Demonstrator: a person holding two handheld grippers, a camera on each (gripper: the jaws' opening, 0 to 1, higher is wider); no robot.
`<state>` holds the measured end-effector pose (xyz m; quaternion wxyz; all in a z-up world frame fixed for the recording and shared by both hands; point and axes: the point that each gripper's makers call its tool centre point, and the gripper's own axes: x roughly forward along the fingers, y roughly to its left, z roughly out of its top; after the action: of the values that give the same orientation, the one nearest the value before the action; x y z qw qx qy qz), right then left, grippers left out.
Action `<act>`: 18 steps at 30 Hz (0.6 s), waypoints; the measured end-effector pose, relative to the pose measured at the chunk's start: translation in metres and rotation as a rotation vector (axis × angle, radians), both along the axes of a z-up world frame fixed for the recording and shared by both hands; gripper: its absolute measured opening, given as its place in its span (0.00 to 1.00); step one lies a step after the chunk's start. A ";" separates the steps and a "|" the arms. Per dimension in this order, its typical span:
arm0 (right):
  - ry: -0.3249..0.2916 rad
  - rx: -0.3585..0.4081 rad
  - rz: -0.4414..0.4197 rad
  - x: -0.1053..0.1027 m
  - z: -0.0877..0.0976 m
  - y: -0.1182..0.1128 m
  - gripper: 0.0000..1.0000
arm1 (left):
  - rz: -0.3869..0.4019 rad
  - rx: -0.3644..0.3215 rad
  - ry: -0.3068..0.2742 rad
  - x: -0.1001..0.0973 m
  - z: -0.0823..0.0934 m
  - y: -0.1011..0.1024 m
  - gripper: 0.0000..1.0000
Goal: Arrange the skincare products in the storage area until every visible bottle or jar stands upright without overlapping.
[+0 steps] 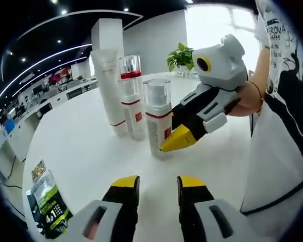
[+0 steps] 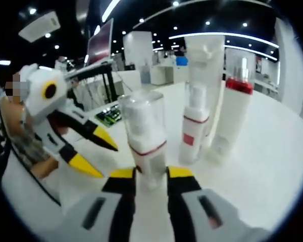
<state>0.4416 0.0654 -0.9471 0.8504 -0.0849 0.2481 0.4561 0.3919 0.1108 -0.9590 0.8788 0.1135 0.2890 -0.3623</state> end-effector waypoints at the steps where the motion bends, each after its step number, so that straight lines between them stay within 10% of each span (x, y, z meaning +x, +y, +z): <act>1: 0.000 -0.003 0.001 0.000 0.000 0.001 0.22 | 0.005 -0.002 -0.001 -0.001 0.000 0.001 0.30; 18: -0.024 -0.033 -0.033 0.016 -0.002 -0.024 0.21 | -0.003 -0.002 0.010 -0.001 -0.007 0.006 0.30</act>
<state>0.4578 0.0417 -0.9487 0.8593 -0.1001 0.2468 0.4366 0.3908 0.1166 -0.9658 0.8769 0.1112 0.2930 -0.3645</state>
